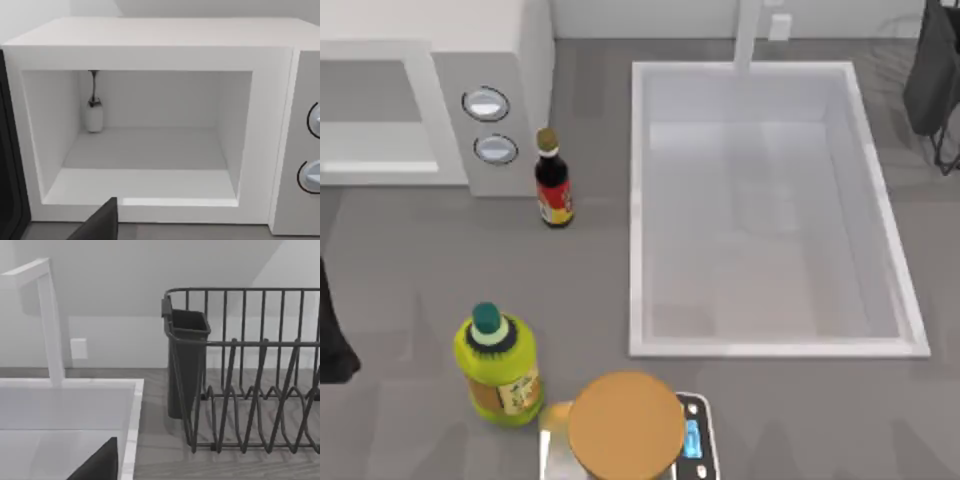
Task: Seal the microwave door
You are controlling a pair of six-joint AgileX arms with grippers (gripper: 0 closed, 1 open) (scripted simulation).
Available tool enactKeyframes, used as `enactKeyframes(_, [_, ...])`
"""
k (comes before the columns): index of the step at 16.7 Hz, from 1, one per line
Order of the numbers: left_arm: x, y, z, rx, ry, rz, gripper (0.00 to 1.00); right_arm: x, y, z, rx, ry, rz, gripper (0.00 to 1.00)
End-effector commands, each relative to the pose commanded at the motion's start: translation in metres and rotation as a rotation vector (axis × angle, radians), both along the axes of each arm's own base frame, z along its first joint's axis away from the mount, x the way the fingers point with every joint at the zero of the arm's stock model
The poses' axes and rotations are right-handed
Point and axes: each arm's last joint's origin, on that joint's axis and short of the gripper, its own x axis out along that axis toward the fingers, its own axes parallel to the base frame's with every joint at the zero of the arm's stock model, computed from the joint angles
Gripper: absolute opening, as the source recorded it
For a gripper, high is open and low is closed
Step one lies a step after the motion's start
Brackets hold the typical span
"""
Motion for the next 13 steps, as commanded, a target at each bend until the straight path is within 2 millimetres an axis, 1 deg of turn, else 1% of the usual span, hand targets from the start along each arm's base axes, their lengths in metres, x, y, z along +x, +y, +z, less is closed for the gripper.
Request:
enactKeyframes(1, [0.0, 0.0, 0.0, 0.0, 0.0, 0.0, 1.0, 0.0, 0.0, 0.0, 0.0, 0.0, 0.0, 1.0])
enactKeyframes(13, [0.0, 0.0, 0.0, 0.0, 0.0, 0.0, 0.1, 0.0, 0.0, 0.0, 0.0, 0.0, 0.0, 1.0])
